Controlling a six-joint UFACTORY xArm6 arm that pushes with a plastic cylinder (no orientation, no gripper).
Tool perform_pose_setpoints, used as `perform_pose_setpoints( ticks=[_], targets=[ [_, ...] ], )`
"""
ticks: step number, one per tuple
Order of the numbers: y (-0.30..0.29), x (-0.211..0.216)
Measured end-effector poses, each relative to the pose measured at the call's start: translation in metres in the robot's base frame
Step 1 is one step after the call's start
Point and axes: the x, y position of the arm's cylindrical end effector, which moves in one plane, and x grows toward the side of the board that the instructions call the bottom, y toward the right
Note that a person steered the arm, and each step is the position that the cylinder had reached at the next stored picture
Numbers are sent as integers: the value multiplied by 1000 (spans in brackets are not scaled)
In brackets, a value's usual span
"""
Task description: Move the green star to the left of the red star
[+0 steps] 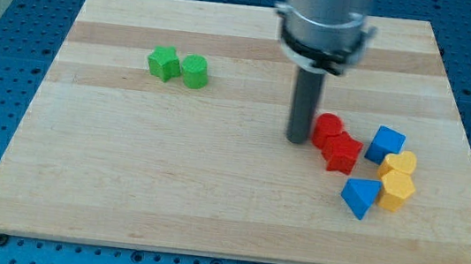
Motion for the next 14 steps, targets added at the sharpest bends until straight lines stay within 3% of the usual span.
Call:
perform_pose_setpoints(
  ticks=[2, 7, 8, 9, 11, 12, 14],
  targets=[
    [13, 6],
    [-290, -140],
    [-317, -175],
    [-290, -185],
    [-226, -112],
    [-206, -95],
    [-113, -70]
  ],
)
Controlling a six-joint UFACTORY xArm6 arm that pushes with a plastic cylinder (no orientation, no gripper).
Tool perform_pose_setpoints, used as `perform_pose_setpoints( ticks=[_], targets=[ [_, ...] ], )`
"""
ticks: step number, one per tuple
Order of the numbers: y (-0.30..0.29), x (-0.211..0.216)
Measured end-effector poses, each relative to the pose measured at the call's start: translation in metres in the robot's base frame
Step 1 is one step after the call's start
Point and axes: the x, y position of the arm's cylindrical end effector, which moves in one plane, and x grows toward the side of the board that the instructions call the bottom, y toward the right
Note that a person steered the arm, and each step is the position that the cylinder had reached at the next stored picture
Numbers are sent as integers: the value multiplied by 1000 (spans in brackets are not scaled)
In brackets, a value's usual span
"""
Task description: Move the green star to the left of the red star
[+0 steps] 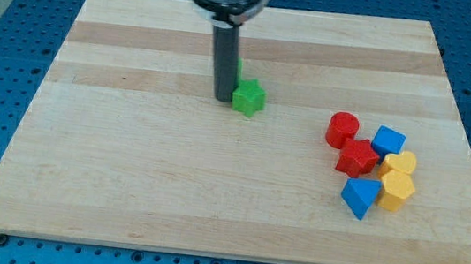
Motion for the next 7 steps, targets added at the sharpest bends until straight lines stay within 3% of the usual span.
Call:
perform_pose_setpoints(
  ticks=[3, 5, 7],
  targets=[
    [36, 1],
    [95, 45],
    [89, -21]
  ],
)
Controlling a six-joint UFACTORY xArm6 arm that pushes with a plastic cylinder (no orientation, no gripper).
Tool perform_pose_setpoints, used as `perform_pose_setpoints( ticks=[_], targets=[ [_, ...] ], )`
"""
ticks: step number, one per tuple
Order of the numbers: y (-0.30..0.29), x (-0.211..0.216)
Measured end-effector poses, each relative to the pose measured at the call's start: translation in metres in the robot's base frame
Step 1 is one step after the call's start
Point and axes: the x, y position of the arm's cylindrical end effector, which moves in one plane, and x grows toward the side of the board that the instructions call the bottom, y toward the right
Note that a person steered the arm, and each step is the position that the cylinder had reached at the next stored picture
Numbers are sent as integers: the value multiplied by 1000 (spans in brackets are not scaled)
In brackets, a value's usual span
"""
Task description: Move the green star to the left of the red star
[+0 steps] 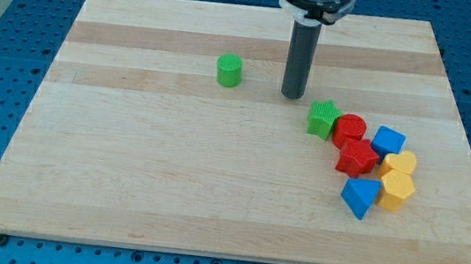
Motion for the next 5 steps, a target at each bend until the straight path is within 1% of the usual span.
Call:
perform_pose_setpoints(
  ticks=[1, 2, 3, 4, 5],
  targets=[
    [47, 19],
    [48, 75],
    [42, 61],
    [14, -1],
    [53, -39]
  ],
)
